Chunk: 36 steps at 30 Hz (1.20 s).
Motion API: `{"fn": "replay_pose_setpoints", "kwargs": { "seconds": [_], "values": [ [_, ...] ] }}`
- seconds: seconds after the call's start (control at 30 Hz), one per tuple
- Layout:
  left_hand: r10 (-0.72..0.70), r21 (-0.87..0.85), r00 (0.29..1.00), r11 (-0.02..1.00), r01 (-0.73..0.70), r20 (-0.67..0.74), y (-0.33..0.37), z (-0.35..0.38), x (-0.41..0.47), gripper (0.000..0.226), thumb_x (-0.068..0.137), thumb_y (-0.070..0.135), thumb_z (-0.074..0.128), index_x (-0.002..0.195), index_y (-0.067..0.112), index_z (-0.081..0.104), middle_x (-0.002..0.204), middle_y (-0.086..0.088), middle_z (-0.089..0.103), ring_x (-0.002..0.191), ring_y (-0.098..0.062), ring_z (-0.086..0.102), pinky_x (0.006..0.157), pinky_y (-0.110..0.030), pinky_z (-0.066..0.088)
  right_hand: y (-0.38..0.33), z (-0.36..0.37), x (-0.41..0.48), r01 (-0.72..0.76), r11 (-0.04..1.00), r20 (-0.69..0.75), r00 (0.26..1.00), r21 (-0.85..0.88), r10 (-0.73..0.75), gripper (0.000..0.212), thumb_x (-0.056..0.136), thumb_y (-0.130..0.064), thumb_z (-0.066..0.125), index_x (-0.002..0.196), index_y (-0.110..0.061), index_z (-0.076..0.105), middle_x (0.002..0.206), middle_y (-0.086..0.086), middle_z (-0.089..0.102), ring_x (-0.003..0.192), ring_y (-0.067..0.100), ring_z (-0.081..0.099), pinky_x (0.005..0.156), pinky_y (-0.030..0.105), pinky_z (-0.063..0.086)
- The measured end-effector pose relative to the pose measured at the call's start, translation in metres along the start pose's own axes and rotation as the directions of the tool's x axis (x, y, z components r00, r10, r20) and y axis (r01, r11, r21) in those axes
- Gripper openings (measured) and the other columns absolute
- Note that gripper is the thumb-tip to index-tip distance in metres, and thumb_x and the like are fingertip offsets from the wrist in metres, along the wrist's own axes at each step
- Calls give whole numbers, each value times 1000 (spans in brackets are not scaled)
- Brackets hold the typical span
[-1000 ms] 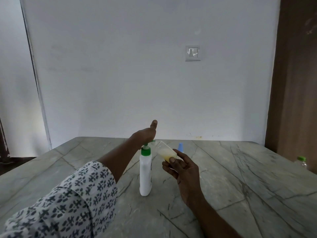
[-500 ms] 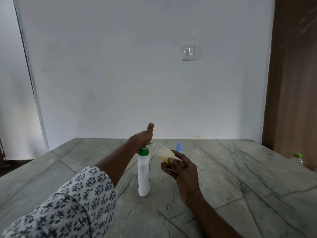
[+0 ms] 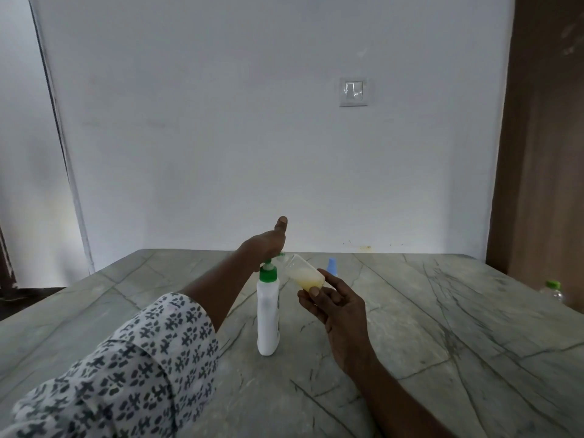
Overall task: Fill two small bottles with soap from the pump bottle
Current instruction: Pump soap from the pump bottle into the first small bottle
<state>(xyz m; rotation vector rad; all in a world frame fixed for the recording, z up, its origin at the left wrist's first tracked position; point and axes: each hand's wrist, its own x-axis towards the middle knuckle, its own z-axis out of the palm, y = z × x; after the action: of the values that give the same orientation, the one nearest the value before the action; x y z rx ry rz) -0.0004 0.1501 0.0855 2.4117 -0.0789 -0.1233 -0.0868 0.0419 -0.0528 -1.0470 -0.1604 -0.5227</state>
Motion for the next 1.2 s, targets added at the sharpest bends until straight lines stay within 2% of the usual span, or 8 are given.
{"fn": "replay_pose_setpoints", "kwargs": {
  "seconds": [0.23,0.3,0.37,0.5,0.63,0.83,1.03,1.2],
  "values": [
    [-7,20,1000,1000,8,-9,-6,7,5,85,94,66,6,148,5,30,152,-21,32,138,-34,34,112,-42,28,3,-2,0,-10,999,-27,1000,-43,8,45,85,0,67,126,-15,60,99,2,77,92,33,74,82,39,61],
    [-5,19,1000,1000,5,-4,-7,7,5,85,94,66,6,148,4,30,152,-20,32,139,-34,34,113,-43,26,2,-2,0,4,998,-23,1000,-57,-5,48,84,-1,69,127,-20,59,103,6,76,92,34,74,83,42,60],
    [-1,15,1000,1000,1,-5,-7,7,6,85,94,66,6,148,4,31,151,-20,33,138,-35,35,112,-43,28,1,-3,0,7,999,-22,1000,-54,-8,46,84,-2,69,127,-17,59,106,12,74,92,35,73,85,44,59],
    [5,11,1000,1000,-6,2,-5,2,5,86,93,68,7,148,7,29,150,-20,34,135,-36,38,109,-45,33,0,-2,0,15,998,-10,1000,-67,-15,41,84,-3,68,122,-15,60,101,10,76,91,35,73,82,42,60],
    [10,27,1000,1000,-10,5,0,-2,5,87,92,69,7,150,7,26,153,-20,30,137,-37,35,110,-45,31,0,0,1,20,998,4,1000,-63,-19,37,85,-2,67,119,-18,61,100,10,76,91,35,73,78,38,61],
    [9,26,1000,1000,-8,-5,-1,0,5,88,92,70,7,149,7,28,153,-21,28,138,-37,33,110,-45,31,2,0,0,24,995,-1,1000,-94,-25,35,87,-2,67,117,-20,62,101,11,76,90,34,74,80,43,60],
    [9,24,1000,1000,-9,-6,-5,5,3,85,94,66,5,148,5,30,152,-21,31,138,-35,34,112,-44,28,4,-1,0,23,991,-21,999,-132,-26,36,86,-6,68,119,-20,62,98,2,77,89,31,74,77,38,61],
    [9,35,1000,999,-9,-6,-8,7,4,86,94,67,5,148,6,31,152,-21,32,138,-34,35,113,-43,27,4,-2,-1,26,991,-23,999,-134,-30,36,87,-7,68,119,-20,61,95,1,77,87,30,75,75,37,61]
  ]
}}
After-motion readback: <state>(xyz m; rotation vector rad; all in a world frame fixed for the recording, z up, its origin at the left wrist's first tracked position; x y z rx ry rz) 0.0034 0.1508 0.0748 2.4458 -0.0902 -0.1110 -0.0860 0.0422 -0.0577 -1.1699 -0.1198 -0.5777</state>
